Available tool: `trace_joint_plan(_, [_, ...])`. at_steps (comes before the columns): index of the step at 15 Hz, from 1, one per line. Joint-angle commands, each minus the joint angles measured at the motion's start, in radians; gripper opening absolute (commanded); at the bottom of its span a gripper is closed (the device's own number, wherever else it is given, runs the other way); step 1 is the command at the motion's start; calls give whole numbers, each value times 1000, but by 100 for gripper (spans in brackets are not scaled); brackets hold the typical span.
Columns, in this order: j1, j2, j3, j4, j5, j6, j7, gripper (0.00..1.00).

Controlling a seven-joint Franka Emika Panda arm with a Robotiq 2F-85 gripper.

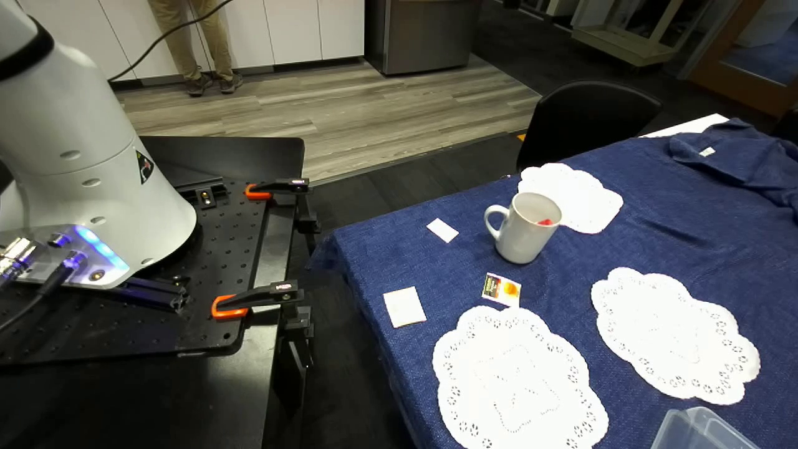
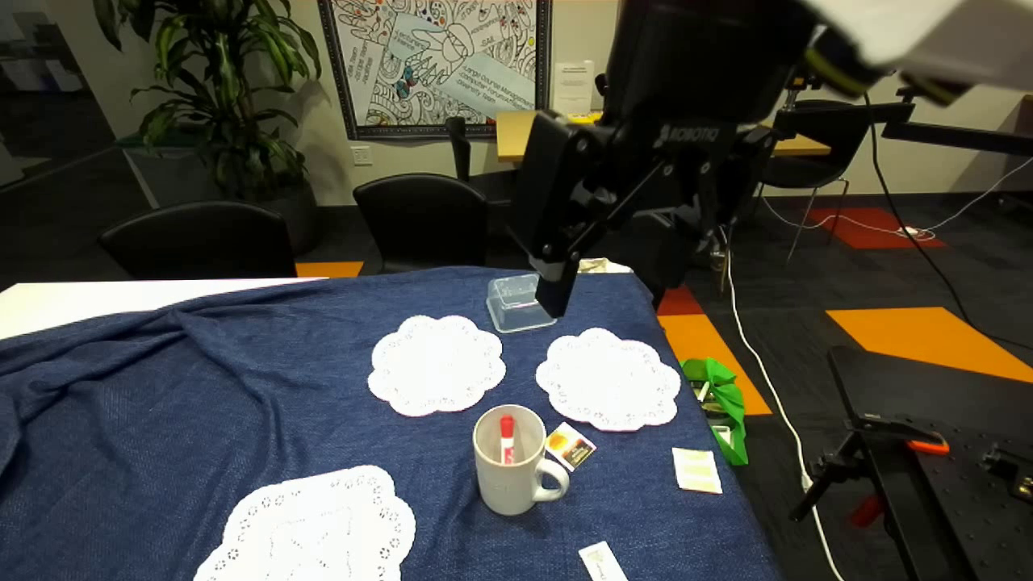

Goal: Remove the marker from the mug

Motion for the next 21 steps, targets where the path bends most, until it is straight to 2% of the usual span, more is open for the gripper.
trace_joint_plan(1, [2, 89, -32, 31, -56, 24, 159, 100])
trace_joint_plan(4, [11, 166, -74, 46, -66, 54, 223, 100])
trace_joint_plan(10, [38, 338, -169, 62, -137, 252, 378, 100])
trace_joint_plan(13, [68, 414, -213, 78, -143, 328, 408, 100])
trace_joint_plan(14, [65, 367, -213, 46, -111, 296, 349, 100])
trace_joint_plan(17, [79, 415, -229, 66, -108, 319, 356, 100])
trace_joint_plan(21, [82, 417, -228, 74, -108, 319, 356, 100])
